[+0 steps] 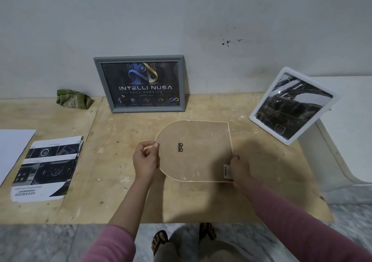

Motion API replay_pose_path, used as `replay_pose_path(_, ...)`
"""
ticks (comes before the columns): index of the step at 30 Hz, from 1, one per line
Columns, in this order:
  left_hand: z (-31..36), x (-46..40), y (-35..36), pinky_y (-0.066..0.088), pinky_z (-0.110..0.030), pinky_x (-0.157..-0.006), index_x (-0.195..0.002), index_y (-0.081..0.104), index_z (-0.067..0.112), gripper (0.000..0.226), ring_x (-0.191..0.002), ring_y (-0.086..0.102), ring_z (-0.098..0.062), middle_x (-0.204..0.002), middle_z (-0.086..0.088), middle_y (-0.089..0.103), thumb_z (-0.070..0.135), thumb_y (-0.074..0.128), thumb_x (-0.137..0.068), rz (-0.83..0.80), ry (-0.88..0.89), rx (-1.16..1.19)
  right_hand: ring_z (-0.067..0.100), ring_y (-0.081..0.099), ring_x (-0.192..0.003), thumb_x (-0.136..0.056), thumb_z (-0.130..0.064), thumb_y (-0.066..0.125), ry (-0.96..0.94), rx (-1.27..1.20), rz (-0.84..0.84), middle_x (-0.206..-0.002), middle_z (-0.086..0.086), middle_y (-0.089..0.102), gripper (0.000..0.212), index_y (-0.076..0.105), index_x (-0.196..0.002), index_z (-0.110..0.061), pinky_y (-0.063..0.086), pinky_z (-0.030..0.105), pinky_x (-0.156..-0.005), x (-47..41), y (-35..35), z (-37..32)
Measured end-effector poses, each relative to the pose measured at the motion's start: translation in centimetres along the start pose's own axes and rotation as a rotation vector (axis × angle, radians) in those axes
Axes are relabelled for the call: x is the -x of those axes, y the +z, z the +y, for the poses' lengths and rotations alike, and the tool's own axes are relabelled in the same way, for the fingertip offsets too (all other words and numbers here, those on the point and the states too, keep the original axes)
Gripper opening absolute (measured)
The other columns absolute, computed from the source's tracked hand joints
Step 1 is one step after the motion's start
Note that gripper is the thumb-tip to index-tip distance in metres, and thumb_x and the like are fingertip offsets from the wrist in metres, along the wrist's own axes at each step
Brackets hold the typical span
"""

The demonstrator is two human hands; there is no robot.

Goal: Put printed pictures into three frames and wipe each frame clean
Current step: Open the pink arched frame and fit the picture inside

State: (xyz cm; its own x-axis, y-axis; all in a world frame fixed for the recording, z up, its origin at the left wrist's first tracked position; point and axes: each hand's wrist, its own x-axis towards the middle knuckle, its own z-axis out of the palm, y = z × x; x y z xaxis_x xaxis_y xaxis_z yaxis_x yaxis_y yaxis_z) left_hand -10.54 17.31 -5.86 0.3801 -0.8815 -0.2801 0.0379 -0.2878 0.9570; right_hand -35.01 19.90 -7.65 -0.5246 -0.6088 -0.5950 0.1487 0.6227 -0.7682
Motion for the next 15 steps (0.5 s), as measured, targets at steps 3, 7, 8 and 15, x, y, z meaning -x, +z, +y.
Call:
replay_pose_path(3,-0.3,-0.5,-0.3,0.041,-0.026,-0.049,-0.083,0.059,0.022,0.009,-0.049,0.047,-0.014,-0.061,-0.004,0.056,0.021,0.061,-0.092,0.045,-0.028,-0.012,0.018,0.047,-0.057,-0.101,-0.026,0.033,0.013,-0.005,-0.025,-0.07,0.004,0.045,0.03,0.051,-0.081,-0.013,0.04,0.027,-0.049,-0.1,0.1,-0.4)
replay_pose_path(7,0.1,-1.7,-1.5,0.051,-0.023,-0.046,-0.09,0.058,0.016,0.008,-0.057,0.054,-0.018,-0.064,0.001,0.061,0.02,0.053,-0.094,-0.227,-0.398,0.38,0.018,0.05,-0.059,-0.101,-0.032,0.034,0.018,-0.002,-0.073,-0.074,0.005,0.049,0.03,0.055,-0.095,-0.011,0.043,0.027,-0.05,-0.7,-0.2,-0.9)
replay_pose_path(8,0.2,-1.7,-1.7,0.057,-0.027,-0.051,-0.092,0.062,0.014,0.011,-0.06,0.062,-0.018,-0.07,0.0,0.066,0.022,0.055,-0.092,-0.302,-0.501,0.488,0.019,0.051,-0.06,-0.101,-0.032,0.035,0.025,-0.004,-0.084,-0.076,0.005,0.051,0.03,0.056,-0.098,-0.011,0.044,0.027,-0.05,-0.9,-0.3,-0.8)
replay_pose_path(15,-0.1,-2.1,-1.1,0.06,-0.04,-0.07,-0.094,0.066,0.017,0.055,-0.078,0.072,-0.017,-0.091,-0.003,0.073,0.018,0.093,-0.046,-0.45,-0.511,0.732,0.019,0.054,-0.064,-0.1,-0.035,0.036,0.064,-0.039,-0.111,-0.082,0.008,0.055,0.033,0.059,-0.101,-0.012,0.047,0.029,-0.055,-1.0,-0.1,-0.1)
